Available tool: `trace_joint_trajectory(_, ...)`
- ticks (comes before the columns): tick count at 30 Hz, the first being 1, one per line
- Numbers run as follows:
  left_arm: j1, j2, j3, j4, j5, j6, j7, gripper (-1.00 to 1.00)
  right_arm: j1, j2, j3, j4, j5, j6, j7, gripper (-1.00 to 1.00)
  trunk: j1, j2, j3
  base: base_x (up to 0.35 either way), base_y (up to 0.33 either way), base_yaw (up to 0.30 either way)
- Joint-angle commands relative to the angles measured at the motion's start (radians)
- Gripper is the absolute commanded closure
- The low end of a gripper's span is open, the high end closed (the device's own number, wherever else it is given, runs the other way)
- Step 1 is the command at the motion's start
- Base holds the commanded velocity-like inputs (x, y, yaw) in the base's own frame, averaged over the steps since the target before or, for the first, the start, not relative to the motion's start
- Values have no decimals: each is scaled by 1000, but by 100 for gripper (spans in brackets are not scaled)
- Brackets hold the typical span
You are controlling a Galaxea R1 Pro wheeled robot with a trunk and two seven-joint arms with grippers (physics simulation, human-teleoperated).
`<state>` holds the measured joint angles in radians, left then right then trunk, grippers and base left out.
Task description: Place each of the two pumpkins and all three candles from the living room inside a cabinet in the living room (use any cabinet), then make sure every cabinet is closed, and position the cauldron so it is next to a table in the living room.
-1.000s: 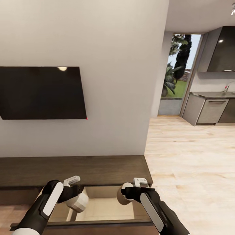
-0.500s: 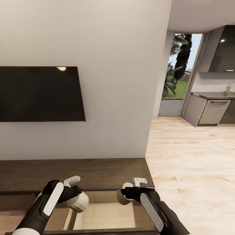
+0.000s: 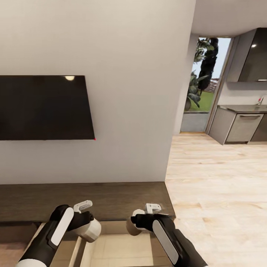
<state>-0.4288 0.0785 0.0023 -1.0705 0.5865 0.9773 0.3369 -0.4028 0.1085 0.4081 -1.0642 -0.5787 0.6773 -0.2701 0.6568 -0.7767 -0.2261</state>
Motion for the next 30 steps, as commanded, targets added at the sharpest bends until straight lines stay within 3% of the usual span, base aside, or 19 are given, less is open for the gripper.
trace_joint_trajectory(1, -1, -7, -4, 3, 3, 2, 18, 100, -5, 23, 6, 28, 0, 3, -12, 100, 0, -1, -1, 12, -11, 0)
trace_joint_trajectory(4, -1, -66, -20, 19, -21, -26, 88, 100, -43, 66, 26, 134, -5, -20, -13, 100, 0, -1, -1, 5, -5, 0)
trace_joint_trajectory(7, -1, -94, -25, 47, -32, -62, 149, 100, -92, 66, 33, 202, -36, -36, -19, 100, 0, -1, -1, 1, -1, 0)
trace_joint_trajectory(15, -1, -130, -48, 84, -39, -81, 170, 100, -125, 66, 35, 274, -57, -50, -51, 100, 0, -1, -1, 0, 0, 0)
trace_joint_trajectory(22, -1, -153, -73, 131, -71, -197, 175, 100, -126, 66, 48, 337, -51, -87, -53, 100, 0, -1, -1, 0, 0, 0)
trace_joint_trajectory(30, -1, -160, -88, 133, -81, -210, 214, 100, -126, 66, 56, 350, -49, -100, -51, 100, 0, -1, -1, 0, 0, 0)
